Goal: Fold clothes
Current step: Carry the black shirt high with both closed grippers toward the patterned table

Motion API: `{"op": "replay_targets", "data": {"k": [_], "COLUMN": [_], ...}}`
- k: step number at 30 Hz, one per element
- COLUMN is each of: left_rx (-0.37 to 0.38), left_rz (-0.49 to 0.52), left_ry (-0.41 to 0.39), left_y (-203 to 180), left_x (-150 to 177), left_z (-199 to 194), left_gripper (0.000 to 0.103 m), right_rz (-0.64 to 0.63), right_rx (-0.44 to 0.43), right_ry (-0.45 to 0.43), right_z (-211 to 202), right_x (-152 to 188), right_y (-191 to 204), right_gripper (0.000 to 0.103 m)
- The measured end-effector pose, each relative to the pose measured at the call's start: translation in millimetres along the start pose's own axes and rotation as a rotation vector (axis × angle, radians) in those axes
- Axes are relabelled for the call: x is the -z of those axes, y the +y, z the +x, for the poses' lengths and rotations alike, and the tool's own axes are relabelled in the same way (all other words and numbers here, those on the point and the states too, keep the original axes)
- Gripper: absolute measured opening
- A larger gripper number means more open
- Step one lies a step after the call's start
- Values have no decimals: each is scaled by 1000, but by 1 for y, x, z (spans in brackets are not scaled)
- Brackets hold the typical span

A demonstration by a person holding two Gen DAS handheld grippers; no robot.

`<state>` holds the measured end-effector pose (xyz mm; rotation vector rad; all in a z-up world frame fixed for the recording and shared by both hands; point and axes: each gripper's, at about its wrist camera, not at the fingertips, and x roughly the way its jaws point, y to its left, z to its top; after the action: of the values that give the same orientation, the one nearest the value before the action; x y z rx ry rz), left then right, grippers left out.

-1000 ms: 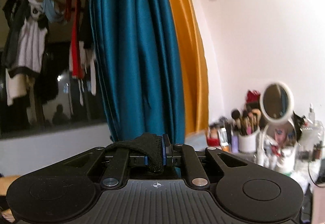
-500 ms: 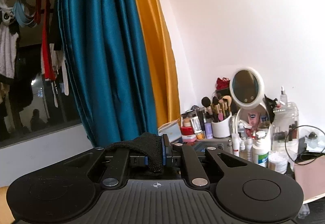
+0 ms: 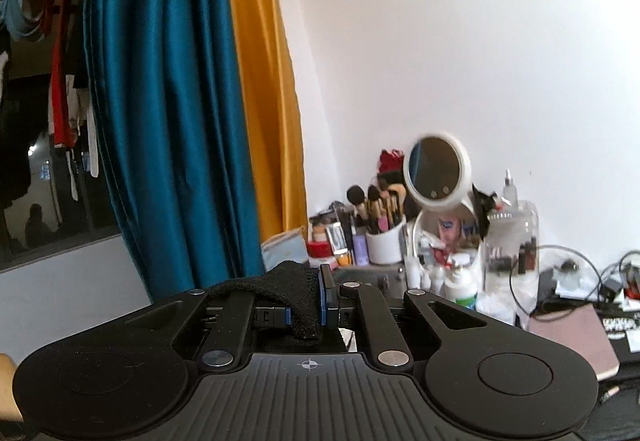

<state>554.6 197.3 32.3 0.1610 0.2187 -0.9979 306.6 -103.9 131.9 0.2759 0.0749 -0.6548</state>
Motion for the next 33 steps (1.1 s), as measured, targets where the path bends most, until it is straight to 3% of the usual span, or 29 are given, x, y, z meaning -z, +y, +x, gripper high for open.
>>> {"op": "replay_targets", "data": {"k": [4, 9, 12, 16, 19, 21, 25, 29, 33], "left_rx": [-86, -204, -248, -270, -211, -169, -93, -42, -24], "left_rz": [-114, -64, -69, -73, -117, -153, -248, -349, -398], "left_ry": [-189, -350, -449, -568, -542, -479, -302, -157, -74], "left_y": [17, 0, -6, -22, -26, -22, 2, 23, 29], "left_x": [-60, -96, -115, -141, -149, -148, -126, -90, -53], "left_z": [-44, -102, -145, -184, -192, -190, -186, -198, -220], "left_gripper": [6, 6, 6, 6, 6, 6, 6, 6, 6], "right_rz": [-27, 13, 24, -94, -93, -64, -52, -56, -149], "right_rx": [-91, -222, -314, -349, -373, -397, -394, -369, -321], "right_ry": [-18, -167, -332, -383, -206, -103, -70, -112, -299], "right_z": [-3, -21, -46, -59, -45, -40, -61, -97, -150], "right_x": [-1, -24, -39, -51, -49, -44, -20, -4, 6], "right_y": [2, 13, 16, 36, 43, 45, 53, 72, 98], "right_gripper": [10, 10, 10, 10, 10, 10, 10, 10, 10]}}
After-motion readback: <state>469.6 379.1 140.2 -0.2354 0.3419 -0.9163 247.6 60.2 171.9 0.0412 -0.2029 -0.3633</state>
